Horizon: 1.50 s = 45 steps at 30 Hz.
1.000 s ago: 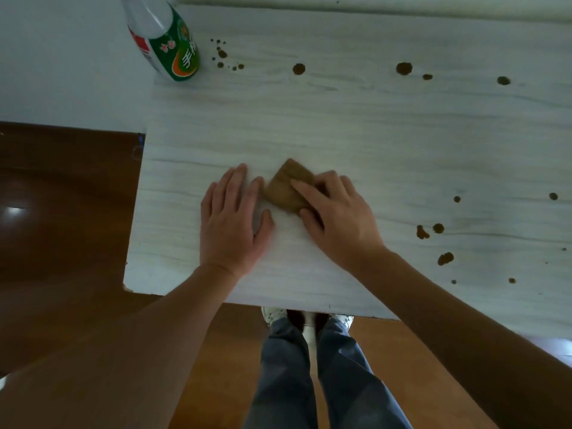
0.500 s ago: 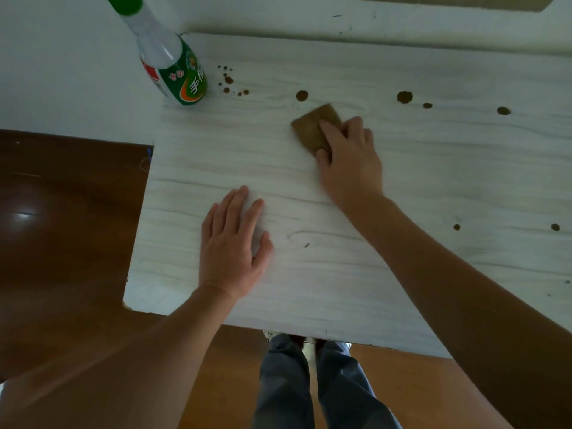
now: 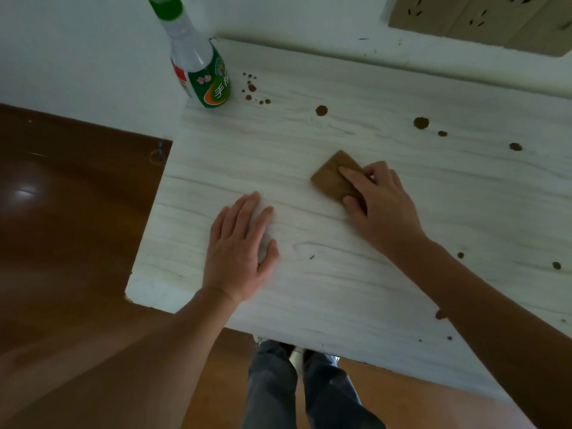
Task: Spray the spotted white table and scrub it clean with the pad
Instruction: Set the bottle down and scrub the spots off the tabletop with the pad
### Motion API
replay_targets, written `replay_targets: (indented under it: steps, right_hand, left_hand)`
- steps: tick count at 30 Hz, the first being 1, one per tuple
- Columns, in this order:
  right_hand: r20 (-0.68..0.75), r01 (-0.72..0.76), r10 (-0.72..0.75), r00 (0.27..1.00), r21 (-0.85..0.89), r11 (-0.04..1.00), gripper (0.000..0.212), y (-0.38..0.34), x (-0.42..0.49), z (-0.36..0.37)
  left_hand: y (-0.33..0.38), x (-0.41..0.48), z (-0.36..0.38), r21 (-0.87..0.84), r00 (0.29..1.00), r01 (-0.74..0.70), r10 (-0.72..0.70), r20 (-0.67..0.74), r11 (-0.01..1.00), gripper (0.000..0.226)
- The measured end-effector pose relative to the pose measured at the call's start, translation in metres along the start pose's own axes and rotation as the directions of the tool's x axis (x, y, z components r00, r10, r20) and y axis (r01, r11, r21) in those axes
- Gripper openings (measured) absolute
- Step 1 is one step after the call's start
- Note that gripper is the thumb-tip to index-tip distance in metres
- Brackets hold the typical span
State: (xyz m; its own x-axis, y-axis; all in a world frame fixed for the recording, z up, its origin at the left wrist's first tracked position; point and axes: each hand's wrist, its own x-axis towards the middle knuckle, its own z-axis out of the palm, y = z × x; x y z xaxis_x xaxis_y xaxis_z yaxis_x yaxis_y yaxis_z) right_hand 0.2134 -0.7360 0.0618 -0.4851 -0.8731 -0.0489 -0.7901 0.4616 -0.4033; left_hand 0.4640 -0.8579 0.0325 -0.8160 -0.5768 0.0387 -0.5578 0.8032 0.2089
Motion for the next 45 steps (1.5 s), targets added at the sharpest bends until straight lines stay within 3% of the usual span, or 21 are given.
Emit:
replay_targets:
  steps: [5, 11, 15, 19, 21, 24, 33, 39, 45]
  right_hand:
    - [0.139, 0.07, -0.075, 0.987, 0.042, 0.997, 0.05, -0.019, 0.047, -0.004]
    - [-0.021, 0.037, -0.033, 0.999, 0.302, 0.953, 0.043, -0.06, 0.091, -0.01]
    - [-0.103, 0.088, -0.042, 0.994, 0.506, 0.858, 0.076, -0.122, 0.156, 0.006]
    - [-0.123, 0.061, 0.011, 0.992, 0.566, 0.822, 0.107, -0.167, 0.208, 0.026]
    - [-0.107, 0.048, 0.017, 0.994, 0.573, 0.818, 0.106, -0.173, 0.223, 0.037]
    - [-0.1, 0.056, 0.001, 0.995, 0.568, 0.821, 0.085, -0.172, 0.228, 0.042]
    - [-0.305, 0.151, -0.003, 0.952, 0.463, 0.873, 0.069, -0.109, 0.169, -0.017]
    - [-0.358, -0.081, 0.246, 0.901, 0.417, 0.905, 0.074, -0.011, 0.132, -0.055]
    - [-0.334, -0.235, 0.421, 0.843, 0.475, 0.848, 0.074, 0.033, 0.13, -0.058]
  left_hand:
    - [0.0, -0.002, 0.001, -0.01, 1.0, 0.002, -0.002, -0.002, 1.0, 0.057]
    - [0.0, -0.002, 0.0, 0.002, 0.999, 0.011, -0.011, 0.031, 1.0, 0.056]
    - [0.0, -0.001, 0.0, -0.004, 0.998, 0.024, -0.023, 0.05, 1.0, 0.055]
    - [0.0, -0.001, 0.0, -0.005, 0.999, 0.022, -0.022, 0.043, 1.0, 0.055]
    - [0.0, -0.002, 0.001, -0.011, 0.999, 0.02, -0.02, 0.037, 1.0, 0.055]
    - [-0.002, 0.0, 0.0, -0.01, 0.999, 0.015, -0.014, 0.044, 1.0, 0.055]
    - [-0.005, -0.005, -0.001, 0.0, 0.997, 0.019, -0.019, 0.069, 1.0, 0.058]
    - [0.001, -0.004, -0.001, -0.018, 0.999, 0.014, -0.013, 0.037, 1.0, 0.058]
    - [0.001, 0.0, -0.002, -0.02, 1.0, 0.001, -0.001, 0.019, 1.0, 0.059]
